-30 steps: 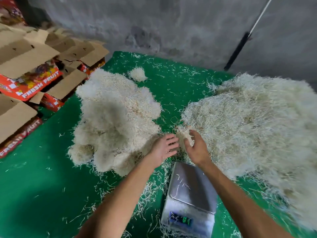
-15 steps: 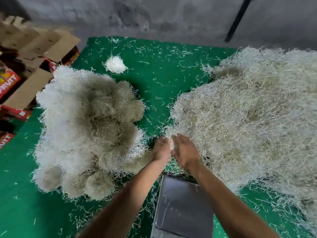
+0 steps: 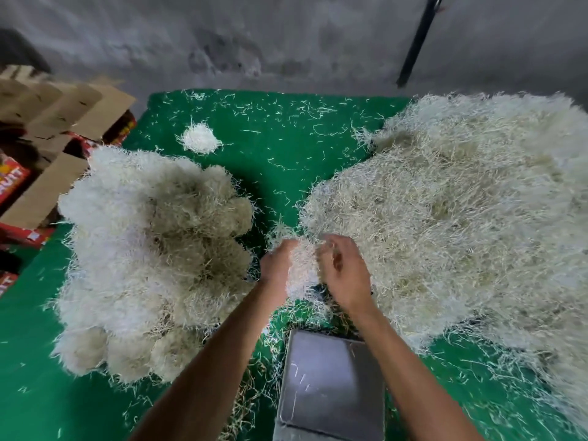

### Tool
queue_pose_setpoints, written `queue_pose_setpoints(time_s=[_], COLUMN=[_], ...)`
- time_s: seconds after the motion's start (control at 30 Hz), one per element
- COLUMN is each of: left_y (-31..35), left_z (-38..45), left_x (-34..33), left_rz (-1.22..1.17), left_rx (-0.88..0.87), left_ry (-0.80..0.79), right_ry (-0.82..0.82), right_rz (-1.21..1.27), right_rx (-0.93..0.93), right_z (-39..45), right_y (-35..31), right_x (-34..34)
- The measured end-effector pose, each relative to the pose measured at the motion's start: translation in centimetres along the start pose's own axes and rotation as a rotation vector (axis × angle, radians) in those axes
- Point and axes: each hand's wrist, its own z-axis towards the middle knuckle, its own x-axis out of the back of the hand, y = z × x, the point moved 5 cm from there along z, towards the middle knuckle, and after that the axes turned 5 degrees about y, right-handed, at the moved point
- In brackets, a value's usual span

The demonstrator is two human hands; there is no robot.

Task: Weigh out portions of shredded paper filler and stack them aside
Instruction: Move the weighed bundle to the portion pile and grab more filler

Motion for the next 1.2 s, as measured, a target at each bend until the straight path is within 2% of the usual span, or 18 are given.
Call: queue_pose_setpoints(time_s=[0.1,0.2,0.27,0.33,0.37,0.43,0.5,0.6,0.73,0.77,0.83,0.87,0.9,0.93,1.0,1.07,1.13,1.2], left_y=[1.5,2.3,2.4,2.6,3.3,5.4,7.4,9.5,10.9,11.2,10.7,9.8,9.2,9.2,10.3,11.8,12.4,13.5], left_z=[-2.8,-4.6,-4.4,-3.8,-3.5,-3.5,-4.4,-5.4,-6.1,-5.8,-4.9,-4.1,-3.6,-3.5,-3.6,-3.1,-3.5,-6.4], left_x=[-0.8,-1.8,-1.5,-0.8,-0.4,-0.2,-0.9,-1.4,-2.9,-3.1,-3.7,-3.9,-3.9,-4.3,-5.0,-4.4,-3.8,-5.1], left_rz=[0.024,0.107,0.001,0.034,0.164,0.397,0.420,0.188,0.282,0.429,1.158,1.521,1.713,1.742,1.486,1.027,0.533,0.173], left_rx=[-0.014,-0.145,-0.081,-0.057,-0.128,-0.335,-0.453,-0.478,-0.584,-0.661,-0.822,-0.819,-0.790,-0.799,-0.834,-0.747,-0.559,-0.478], left_ry=[-0.112,-0.270,-0.345,-0.256,-0.150,-0.012,-0.039,-0.097,-0.276,-0.295,-0.267,-0.214,-0.159,-0.117,-0.046,0.011,-0.116,-0.401], right_ry=[-0.134,-0.035,-0.054,-0.085,-0.084,0.009,0.085,-0.049,-0.163,-0.202,-0.155,-0.086,-0.023,0.015,0.064,0.095,0.094,0.062], right_rz=[0.033,0.150,0.245,0.409,0.446,0.248,0.016,-0.006,-0.075,-0.128,-0.166,-0.150,-0.110,-0.059,-0.041,-0.141,-0.216,-0.219], right_rx=[-0.151,-0.075,-0.028,-0.119,-0.158,-0.108,-0.024,-0.005,0.052,0.111,0.196,0.224,0.256,0.300,0.368,0.355,0.225,0.105], right_z=[0.1,-0.7,-0.9,-0.8,-0.7,0.0,0.5,0.3,0.8,0.9,1.3,1.5,1.7,1.9,1.9,1.9,2.2,2.4], right_y=[-0.3,-3.2,-4.8,-4.9,-4.5,-3.5,-2.8,-2.1,-0.1,0.1,0.1,-0.4,-1.1,-2.0,-3.4,-3.2,-1.7,-0.5], right_x=[-0.6,-0.6,-0.4,0.6,1.4,3.0,3.7,2.5,3.0,3.1,4.0,4.7,5.3,5.8,6.5,7.1,7.5,7.4])
